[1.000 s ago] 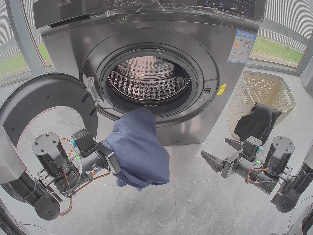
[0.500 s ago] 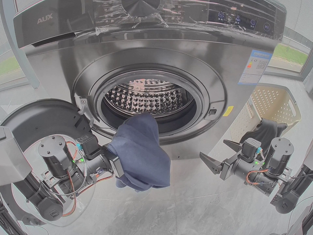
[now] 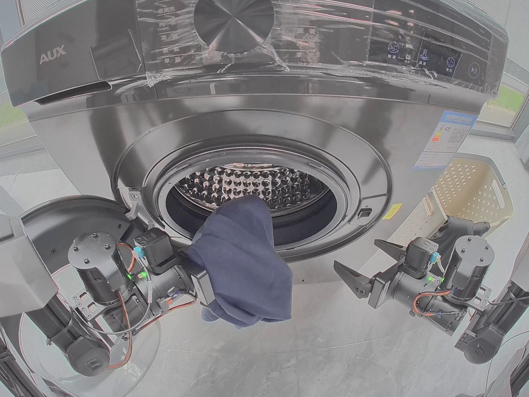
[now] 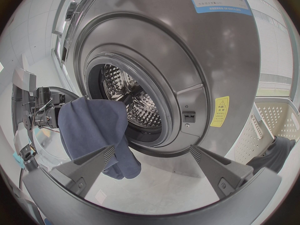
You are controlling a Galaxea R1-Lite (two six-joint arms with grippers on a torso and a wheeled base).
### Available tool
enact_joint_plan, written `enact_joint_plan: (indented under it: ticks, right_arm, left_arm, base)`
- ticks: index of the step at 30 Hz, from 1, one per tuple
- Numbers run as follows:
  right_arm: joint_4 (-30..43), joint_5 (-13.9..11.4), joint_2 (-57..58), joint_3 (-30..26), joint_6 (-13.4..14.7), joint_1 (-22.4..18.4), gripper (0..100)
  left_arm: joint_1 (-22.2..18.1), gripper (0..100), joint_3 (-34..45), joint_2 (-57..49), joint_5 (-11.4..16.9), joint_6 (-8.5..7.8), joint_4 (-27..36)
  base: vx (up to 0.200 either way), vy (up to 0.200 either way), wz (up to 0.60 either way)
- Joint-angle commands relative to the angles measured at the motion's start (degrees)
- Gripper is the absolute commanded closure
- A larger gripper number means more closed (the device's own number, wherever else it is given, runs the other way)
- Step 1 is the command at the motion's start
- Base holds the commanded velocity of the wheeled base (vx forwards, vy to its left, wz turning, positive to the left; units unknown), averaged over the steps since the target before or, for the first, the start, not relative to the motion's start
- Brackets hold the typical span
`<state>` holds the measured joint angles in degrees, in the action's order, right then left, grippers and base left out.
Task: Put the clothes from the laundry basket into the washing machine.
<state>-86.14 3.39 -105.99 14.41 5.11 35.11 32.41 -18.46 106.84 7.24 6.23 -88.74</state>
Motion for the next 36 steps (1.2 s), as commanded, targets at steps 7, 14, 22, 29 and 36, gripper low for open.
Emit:
enact_joint_plan:
  ticks: [7, 14, 22, 29, 36]
  right_arm:
    - [-0.1, 0.0, 0.2, -0.3, 0.2, 1.1, 0]
    - [-0.1, 0.0, 0.7, -3.3, 0.1, 4.8, 0]
    - [-0.1, 0.0, 1.1, -5.4, 0.1, 9.4, 0]
    - [-0.1, 0.0, 1.0, -5.5, 0.3, 10.4, 0]
    - [-0.2, 0.0, 1.6, -6.1, 0.2, 10.4, 0]
  left_arm:
    - [0.1, 100, -0.1, 0.2, 0.0, 0.19, 0.0]
    - [0.3, 100, -0.3, 1.4, -0.1, -0.08, 0.0]
    - [2.0, 100, -3.1, 3.1, -2.8, -2.1, 0.1]
    - [2.3, 100, -13.6, 11.6, -2.7, -3.15, 0.1]
    - [1.9, 100, -26.1, 22.0, -3.8, -2.45, 0.8]
  base:
    - [0.0, -0.057, 0.0]
    - [0.0, 0.0, 0.0]
    - [0.0, 0.0, 0.0]
    - [0.0, 0.0, 0.0]
    - [0.0, 0.0, 0.0]
